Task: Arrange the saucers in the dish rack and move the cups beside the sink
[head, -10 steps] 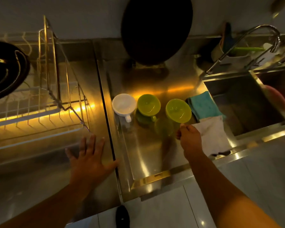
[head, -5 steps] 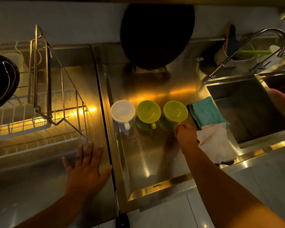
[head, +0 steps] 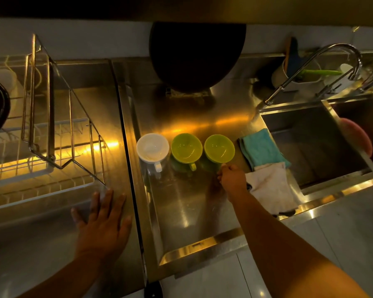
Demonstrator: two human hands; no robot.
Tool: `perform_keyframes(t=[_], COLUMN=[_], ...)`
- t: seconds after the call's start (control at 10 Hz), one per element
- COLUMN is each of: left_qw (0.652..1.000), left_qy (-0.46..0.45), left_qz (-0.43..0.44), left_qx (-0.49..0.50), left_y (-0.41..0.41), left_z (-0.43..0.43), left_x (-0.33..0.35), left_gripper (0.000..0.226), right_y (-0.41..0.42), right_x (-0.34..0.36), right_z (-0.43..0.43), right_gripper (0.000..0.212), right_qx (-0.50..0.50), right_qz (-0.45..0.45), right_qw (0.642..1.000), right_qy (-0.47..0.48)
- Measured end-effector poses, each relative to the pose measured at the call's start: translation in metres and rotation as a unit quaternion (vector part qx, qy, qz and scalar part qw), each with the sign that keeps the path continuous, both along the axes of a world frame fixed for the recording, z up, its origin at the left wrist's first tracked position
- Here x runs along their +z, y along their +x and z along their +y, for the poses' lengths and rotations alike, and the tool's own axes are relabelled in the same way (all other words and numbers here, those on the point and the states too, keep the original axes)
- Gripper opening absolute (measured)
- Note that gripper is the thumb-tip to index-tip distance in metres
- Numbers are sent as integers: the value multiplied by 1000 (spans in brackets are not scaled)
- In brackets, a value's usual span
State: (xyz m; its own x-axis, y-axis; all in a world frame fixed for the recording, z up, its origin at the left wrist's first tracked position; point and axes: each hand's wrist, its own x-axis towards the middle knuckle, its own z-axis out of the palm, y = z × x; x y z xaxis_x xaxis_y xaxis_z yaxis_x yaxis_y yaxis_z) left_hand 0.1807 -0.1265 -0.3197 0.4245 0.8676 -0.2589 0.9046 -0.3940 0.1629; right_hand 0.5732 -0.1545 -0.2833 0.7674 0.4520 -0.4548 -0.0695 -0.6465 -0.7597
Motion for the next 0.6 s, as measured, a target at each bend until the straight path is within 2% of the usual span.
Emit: perform_keyframes(t=[0.3,0.4,0.6], left_qw=[1000,1000,1000], left_qy=[-7,-8,3], left_qz=[-12,-6,-8], left_qx=[-1,0,-6], left_y=[0,3,3], left_z=[0,0,0], left_x=[2,6,6], left_gripper=[69,69,68], right_y=[1,0,-12], right_x=[2,1,-2], right_z=[2,6,-4], right_gripper=[26,16,40], right_qx=[15,7,16], right_qz=[14,21,-28], right_qw=[1000,1000,998], right_qy=[-15,-17,-48])
